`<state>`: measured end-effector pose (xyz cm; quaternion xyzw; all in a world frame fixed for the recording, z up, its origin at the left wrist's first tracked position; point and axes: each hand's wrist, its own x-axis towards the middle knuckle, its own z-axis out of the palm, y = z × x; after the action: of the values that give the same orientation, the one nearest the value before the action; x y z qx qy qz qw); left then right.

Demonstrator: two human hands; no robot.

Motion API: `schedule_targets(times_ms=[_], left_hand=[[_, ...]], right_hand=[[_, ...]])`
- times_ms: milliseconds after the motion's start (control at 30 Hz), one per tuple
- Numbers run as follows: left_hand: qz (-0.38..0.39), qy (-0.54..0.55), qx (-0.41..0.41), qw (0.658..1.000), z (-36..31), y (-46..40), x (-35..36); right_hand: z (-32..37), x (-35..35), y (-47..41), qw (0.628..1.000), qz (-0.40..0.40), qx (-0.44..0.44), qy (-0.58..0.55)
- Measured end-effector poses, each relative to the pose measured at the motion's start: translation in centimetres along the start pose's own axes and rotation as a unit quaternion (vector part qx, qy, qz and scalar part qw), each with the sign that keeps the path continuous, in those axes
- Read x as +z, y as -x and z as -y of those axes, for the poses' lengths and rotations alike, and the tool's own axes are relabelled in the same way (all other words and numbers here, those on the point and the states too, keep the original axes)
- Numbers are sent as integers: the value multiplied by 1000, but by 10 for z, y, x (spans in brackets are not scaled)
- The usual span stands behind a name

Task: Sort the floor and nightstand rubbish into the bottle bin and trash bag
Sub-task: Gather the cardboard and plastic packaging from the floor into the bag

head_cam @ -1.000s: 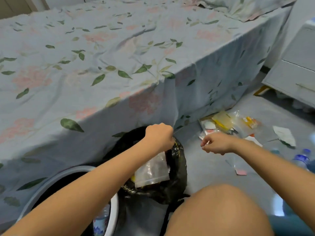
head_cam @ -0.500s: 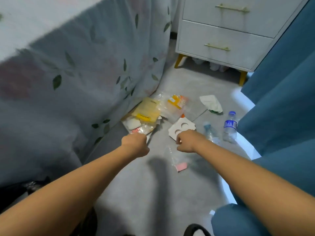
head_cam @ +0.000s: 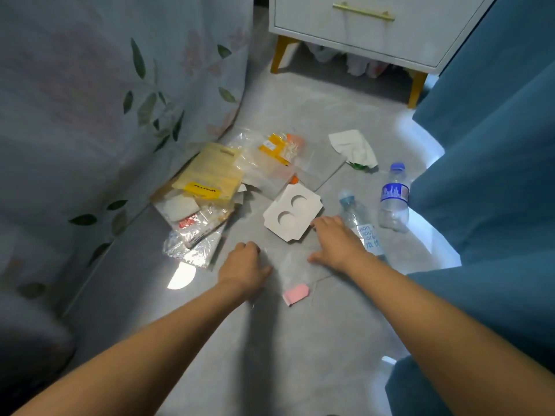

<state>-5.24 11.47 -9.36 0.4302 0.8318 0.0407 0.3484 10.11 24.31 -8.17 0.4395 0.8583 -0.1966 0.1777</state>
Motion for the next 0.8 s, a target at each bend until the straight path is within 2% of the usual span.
schedule_targets(times_ms=[133, 200, 333, 500, 567, 633, 700, 800], left_hand=[[-7, 60, -14, 998, 2, -1, 3], [-6, 76, -15, 997, 1, 0, 4], [-9, 90, -20, 996, 0, 4, 6], [24, 250, -55, 966, -4, 9, 5], [34, 276, -45, 960, -2, 9, 2], [22, 307, -48, 950, 3, 11, -3], [-3, 369, -68, 927, 11, 14, -7], [-37, 457, -96, 883, 29, 23, -13]], right_hand=[[1, 17, 7, 999, 26, 6, 39], [0, 26, 12, 999, 29, 8, 22], [-6, 39, 20, 995, 68, -10, -69], [-4, 48, 31, 966, 64, -55, -243], [-2, 46, 35, 952, 81, -54, -291], [1, 43, 36, 931, 77, -14, -357], [3, 37, 28, 896, 23, 82, -435], [5, 27, 2, 857, -69, 192, -474]])
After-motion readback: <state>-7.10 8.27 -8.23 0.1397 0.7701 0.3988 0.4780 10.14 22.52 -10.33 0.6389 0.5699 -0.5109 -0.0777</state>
